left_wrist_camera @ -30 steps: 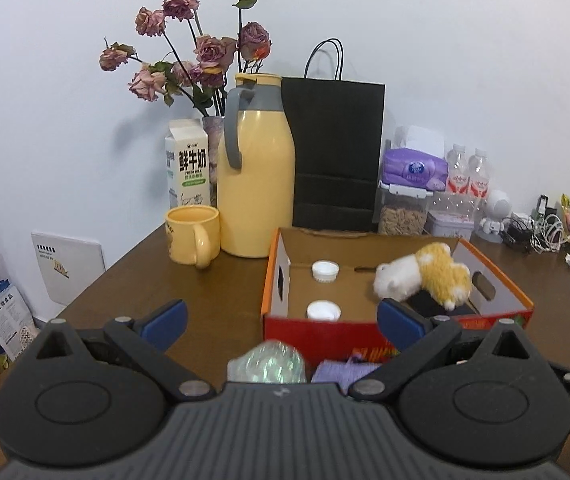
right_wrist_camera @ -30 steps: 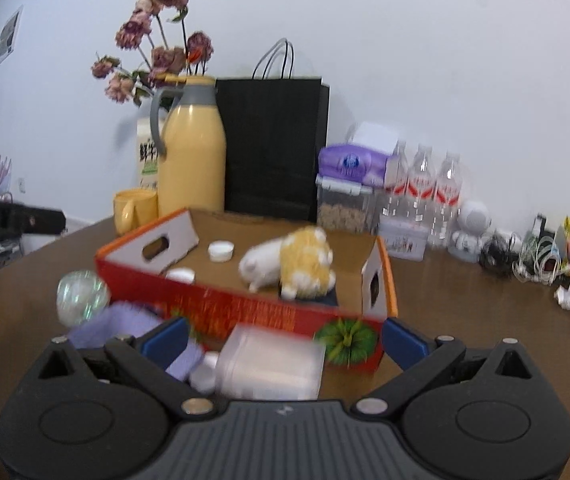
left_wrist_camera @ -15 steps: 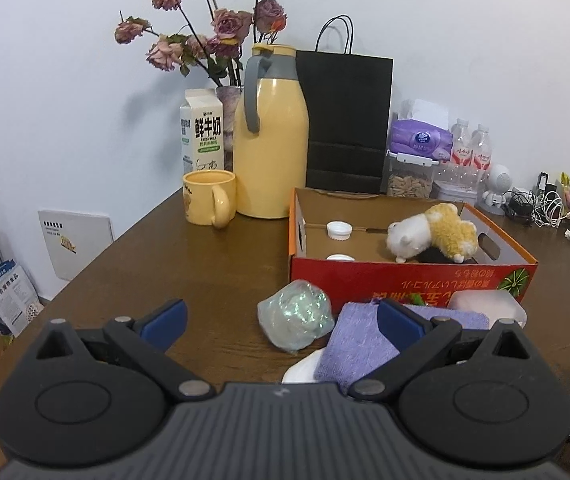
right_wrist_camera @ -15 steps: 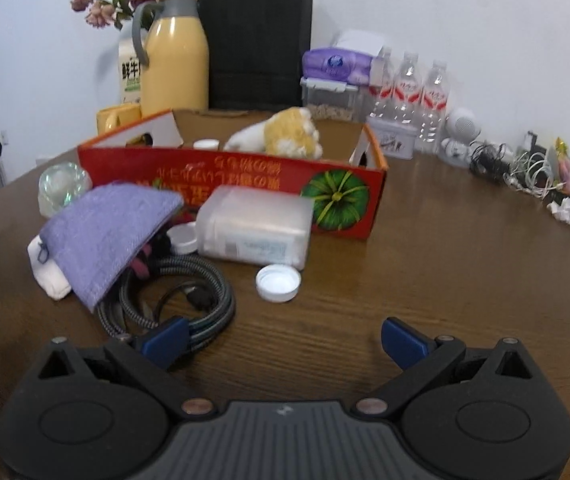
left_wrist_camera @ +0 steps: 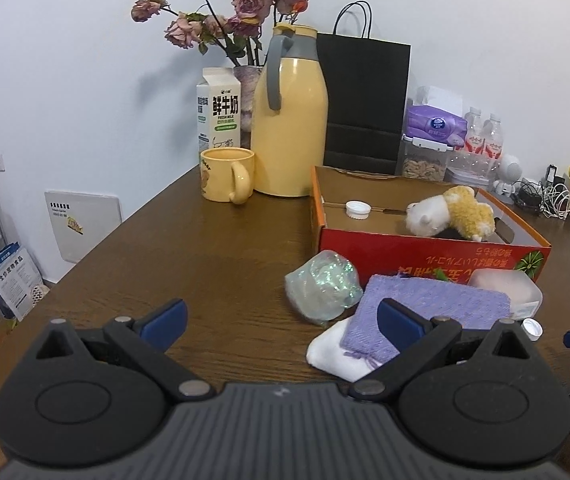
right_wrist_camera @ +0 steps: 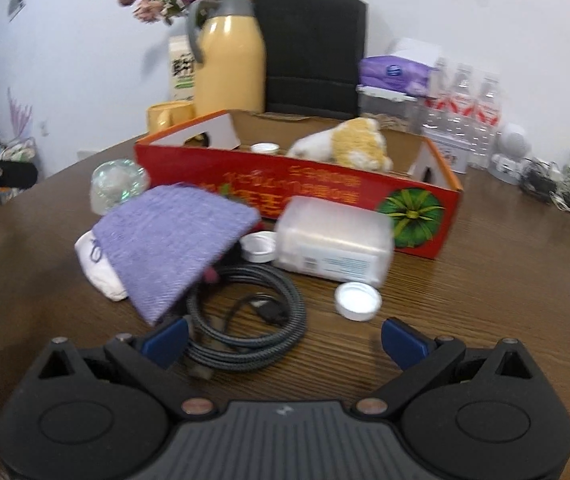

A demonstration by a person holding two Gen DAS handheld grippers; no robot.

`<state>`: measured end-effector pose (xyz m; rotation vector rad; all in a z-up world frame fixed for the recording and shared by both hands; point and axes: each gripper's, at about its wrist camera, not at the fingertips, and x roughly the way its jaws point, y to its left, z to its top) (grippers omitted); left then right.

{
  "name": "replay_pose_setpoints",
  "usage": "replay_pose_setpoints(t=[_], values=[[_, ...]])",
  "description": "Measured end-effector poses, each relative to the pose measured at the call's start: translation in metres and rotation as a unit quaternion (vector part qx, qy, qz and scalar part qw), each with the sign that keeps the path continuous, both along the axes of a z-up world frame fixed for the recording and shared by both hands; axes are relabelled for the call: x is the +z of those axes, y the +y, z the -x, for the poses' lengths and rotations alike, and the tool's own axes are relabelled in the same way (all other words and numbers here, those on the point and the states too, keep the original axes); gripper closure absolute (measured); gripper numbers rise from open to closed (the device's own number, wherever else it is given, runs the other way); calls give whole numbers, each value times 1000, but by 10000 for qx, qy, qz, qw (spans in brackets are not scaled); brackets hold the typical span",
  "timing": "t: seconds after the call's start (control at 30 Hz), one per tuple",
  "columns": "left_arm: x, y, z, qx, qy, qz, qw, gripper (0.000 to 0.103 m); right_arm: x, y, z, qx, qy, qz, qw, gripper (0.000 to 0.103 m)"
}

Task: Organize objects
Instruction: 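Grasp the black cable coil with the right gripper while the left gripper returns to the table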

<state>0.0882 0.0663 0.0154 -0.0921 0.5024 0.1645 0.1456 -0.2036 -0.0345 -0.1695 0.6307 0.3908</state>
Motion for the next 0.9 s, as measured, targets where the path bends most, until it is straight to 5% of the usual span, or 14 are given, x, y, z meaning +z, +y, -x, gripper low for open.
replay_pose_setpoints(t=[0.5,0.77,0.9], values=[[-2,15,6,82,82,62,9999,0,-6,31,-28,531,419,252,9974,0],[-6,11,2,54,150,45,9999,0,-13,22,-36,494,478,-87,9976,0],[-8,8,-1,23,188,36,9998,0,-11,21,-34,559,379,-243,9974,13]])
